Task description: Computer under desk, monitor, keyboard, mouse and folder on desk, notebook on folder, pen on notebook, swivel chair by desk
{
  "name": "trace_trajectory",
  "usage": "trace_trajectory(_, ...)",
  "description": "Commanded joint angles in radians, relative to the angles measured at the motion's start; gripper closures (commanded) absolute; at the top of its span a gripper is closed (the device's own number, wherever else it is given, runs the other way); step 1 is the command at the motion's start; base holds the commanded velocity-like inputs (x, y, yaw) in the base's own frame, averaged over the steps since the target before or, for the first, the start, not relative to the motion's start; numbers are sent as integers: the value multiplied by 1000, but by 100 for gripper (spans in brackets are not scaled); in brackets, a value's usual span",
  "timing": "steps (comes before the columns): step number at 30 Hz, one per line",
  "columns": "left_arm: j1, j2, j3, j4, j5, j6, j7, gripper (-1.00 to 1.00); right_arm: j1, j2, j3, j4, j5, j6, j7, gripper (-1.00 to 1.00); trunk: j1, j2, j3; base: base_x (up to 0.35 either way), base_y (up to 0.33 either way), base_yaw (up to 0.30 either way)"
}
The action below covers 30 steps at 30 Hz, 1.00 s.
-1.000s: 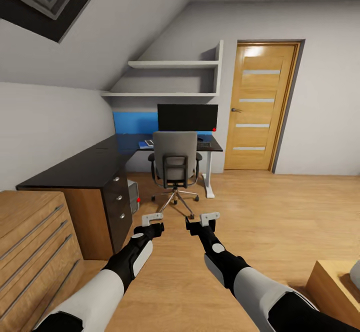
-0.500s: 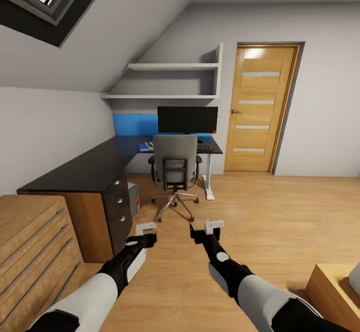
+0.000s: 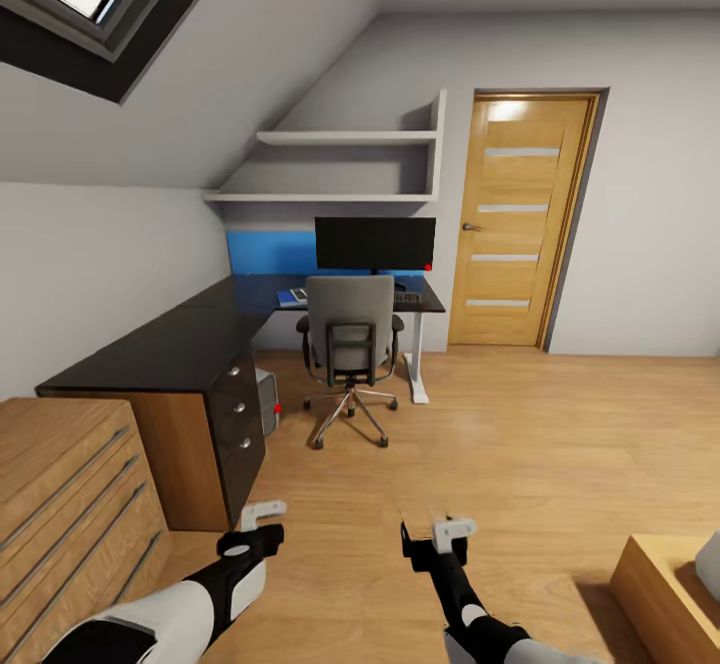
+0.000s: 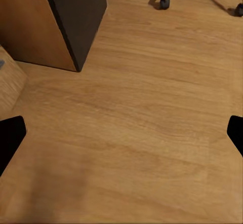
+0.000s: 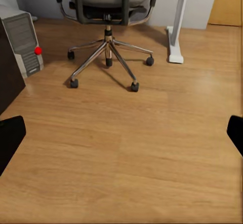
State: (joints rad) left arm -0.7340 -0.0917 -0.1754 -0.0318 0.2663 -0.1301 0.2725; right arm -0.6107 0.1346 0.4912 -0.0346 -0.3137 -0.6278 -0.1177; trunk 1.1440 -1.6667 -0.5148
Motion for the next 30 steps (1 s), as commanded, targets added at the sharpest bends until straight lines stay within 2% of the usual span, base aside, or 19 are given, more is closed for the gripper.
trace_trajectory(1,5,1,-9,3,9,-10,4,-100,6,0,9,5,-3,-13,-6,-100,-4,7,2,0,0,0)
trace_trajectory(8,135,11,-9,11,8,-50,3,-100,100,-9,9,33,-4,-79,-8,-100,-31,56,24,0,0,0)
trace_trajectory(12,199,17,-9,12,8,-103,4,-100,137,-16,9,41,-4,-117,-10,-100,-46,84,37,0,0,0)
trace_trajectory(13,268,17,-11,12,6,-229,2,-100,166,-37,10,51,-3,-131,-10,-100,-50,91,40,0,0,0)
trace_trajectory(14,307,15,-12,12,5,-293,1,-100,184,-45,10,54,-3,-133,-10,-100,-54,98,43,0,0,0)
trace_trajectory(17,370,15,-13,12,4,-344,1,-100,217,-57,10,56,-2,-130,-9,-100,-65,119,52,0,0,0)
trace_trajectory(20,428,20,-12,12,4,-363,3,-100,243,-68,9,57,-3,-118,-10,-100,-77,140,62,0,0,0)
trace_trajectory(21,451,25,-12,12,4,-366,3,-100,251,-77,9,57,-3,-111,-11,-100,-81,147,65,0,0,0)
trace_trajectory(22,495,37,-13,12,4,-372,1,-100,262,-100,10,57,-3,-92,-10,-100,-85,154,68,0,0,0)
trace_trajectory(23,515,42,-13,12,4,-374,0,-100,264,-107,10,57,-3,-83,-10,-100,-88,161,71,0,0,0)
trace_trajectory(27,560,50,-12,12,4,-406,-1,-100,267,-116,9,57,-4,-71,-11,-100,-104,189,84,0,0,0)
trace_trajectory(30,616,65,-13,12,4,-566,0,-100,268,-114,11,57,-4,-65,-9,-100,-115,210,93,0,0,0)
